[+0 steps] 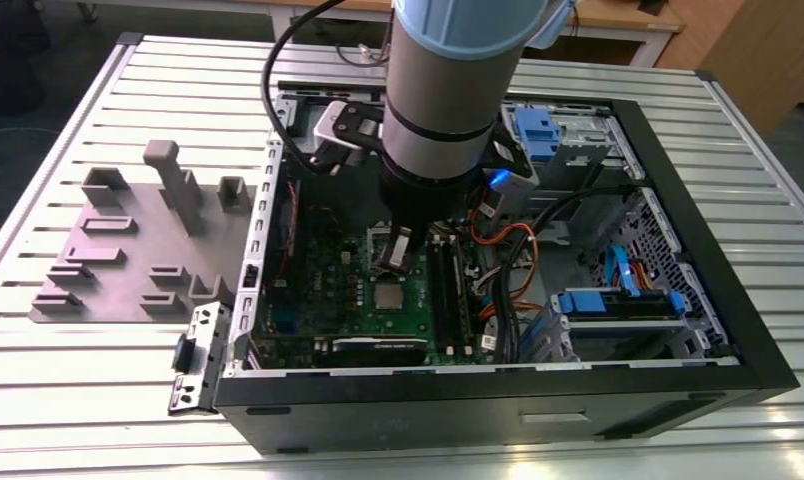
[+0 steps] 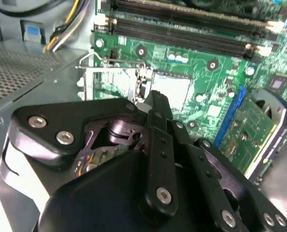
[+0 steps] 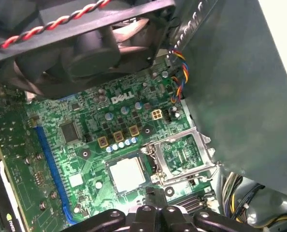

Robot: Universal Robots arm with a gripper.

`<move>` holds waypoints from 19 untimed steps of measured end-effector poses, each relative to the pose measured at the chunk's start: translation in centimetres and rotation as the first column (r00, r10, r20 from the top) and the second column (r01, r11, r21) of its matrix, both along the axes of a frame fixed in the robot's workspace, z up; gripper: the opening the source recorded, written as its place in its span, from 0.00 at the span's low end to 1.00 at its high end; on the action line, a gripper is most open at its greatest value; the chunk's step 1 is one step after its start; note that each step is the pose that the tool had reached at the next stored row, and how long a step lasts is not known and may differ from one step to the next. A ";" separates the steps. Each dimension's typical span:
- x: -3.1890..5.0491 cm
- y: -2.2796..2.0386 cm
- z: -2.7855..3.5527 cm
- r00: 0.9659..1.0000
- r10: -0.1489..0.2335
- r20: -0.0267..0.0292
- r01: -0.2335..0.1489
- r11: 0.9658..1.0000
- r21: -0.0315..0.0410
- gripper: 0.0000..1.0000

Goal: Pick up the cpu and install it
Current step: 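Close the cpu cover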

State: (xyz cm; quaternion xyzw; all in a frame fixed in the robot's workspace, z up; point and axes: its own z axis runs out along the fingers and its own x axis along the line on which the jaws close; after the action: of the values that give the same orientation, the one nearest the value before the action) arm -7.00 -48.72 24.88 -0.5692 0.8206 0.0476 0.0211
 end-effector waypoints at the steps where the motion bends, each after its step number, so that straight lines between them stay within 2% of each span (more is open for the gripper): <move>1: -0.01 0.00 -0.02 1.000 0.014 0.000 -0.014 1.000 0.000 0.11; 4: 0.03 0.00 -0.07 0.999 0.052 0.000 -0.052 0.999 0.001 0.11; 6: 0.52 0.01 -0.19 0.998 0.055 0.000 -0.055 0.998 0.004 0.11; 8: 0.87 0.02 -0.31 0.998 0.055 0.001 -0.055 0.998 0.015 0.11; 12: 1.14 0.11 -0.47 0.998 0.057 0.003 -0.057 0.997 0.048 0.11; 13: 1.23 0.15 -0.51 0.998 0.058 0.003 -0.058 0.997 0.050 0.11; 16: 1.33 0.22 -0.63 0.998 0.068 0.003 -0.068 0.996 0.051 0.11; 19: 1.33 0.22 -0.76 0.994 0.113 0.003 -0.113 0.992 0.050 0.11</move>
State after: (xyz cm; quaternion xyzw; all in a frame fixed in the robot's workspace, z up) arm -5.67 -48.51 24.12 -0.6142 0.7854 0.0694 0.0328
